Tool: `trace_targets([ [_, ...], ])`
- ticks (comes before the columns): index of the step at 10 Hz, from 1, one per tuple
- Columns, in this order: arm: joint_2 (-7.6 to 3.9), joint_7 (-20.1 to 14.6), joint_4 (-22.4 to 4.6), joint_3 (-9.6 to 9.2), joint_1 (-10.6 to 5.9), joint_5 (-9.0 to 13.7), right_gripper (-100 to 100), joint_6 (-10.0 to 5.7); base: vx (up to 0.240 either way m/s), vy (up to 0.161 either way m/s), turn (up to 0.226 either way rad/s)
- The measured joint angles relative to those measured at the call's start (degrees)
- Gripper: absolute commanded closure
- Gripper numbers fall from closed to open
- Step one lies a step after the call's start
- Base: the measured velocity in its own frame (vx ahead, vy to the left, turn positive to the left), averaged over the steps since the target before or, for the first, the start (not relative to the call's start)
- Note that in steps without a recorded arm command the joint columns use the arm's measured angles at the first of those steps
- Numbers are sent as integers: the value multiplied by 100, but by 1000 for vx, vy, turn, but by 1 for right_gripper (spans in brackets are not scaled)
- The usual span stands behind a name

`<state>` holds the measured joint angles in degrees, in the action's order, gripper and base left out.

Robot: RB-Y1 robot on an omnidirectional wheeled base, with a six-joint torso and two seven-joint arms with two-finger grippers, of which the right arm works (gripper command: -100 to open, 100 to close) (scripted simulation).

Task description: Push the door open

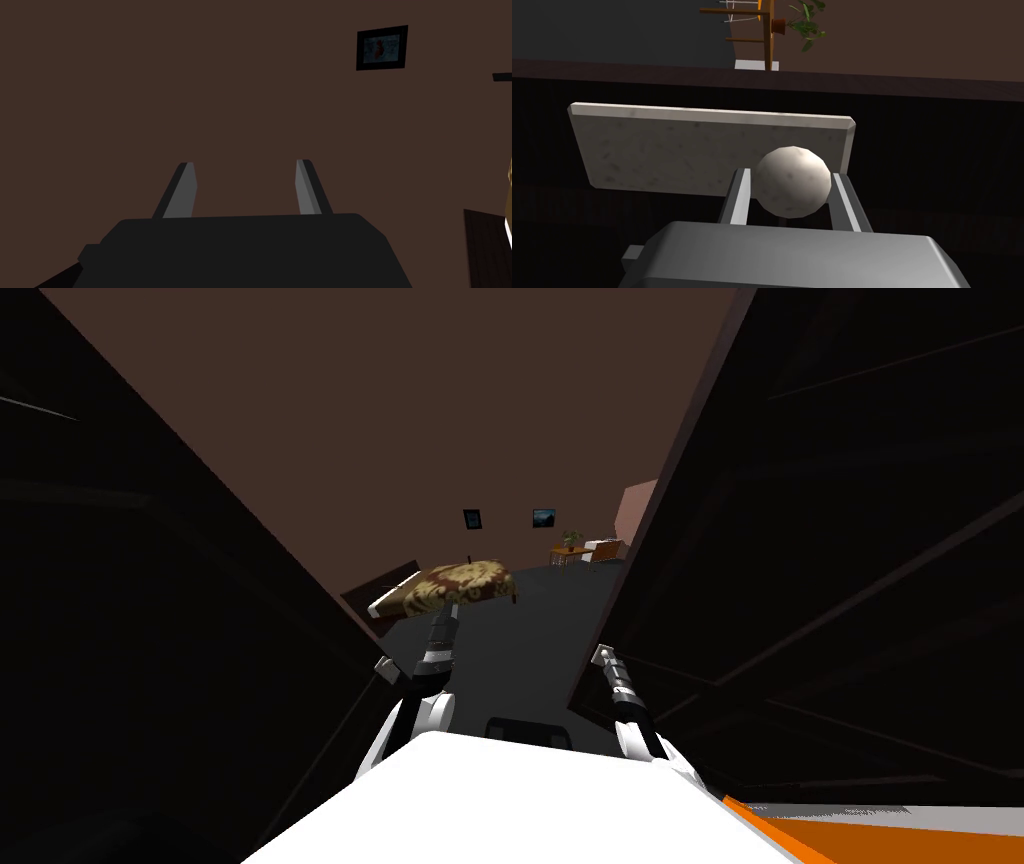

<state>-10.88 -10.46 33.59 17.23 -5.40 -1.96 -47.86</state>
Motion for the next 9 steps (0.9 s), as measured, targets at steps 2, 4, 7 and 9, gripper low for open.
trace_targets([
  [2,-26,54,-131,116,-68,75,100,-35,185,-6,-48],
  [4,13,156,-109,238,-86,149,100,1,205,9,-40],
  [7,4,225,-3,413,7,259,100,74,213,44,-61],
  [9,-16,313,-113,561,-33,349,100,40,228,21,-80],
])
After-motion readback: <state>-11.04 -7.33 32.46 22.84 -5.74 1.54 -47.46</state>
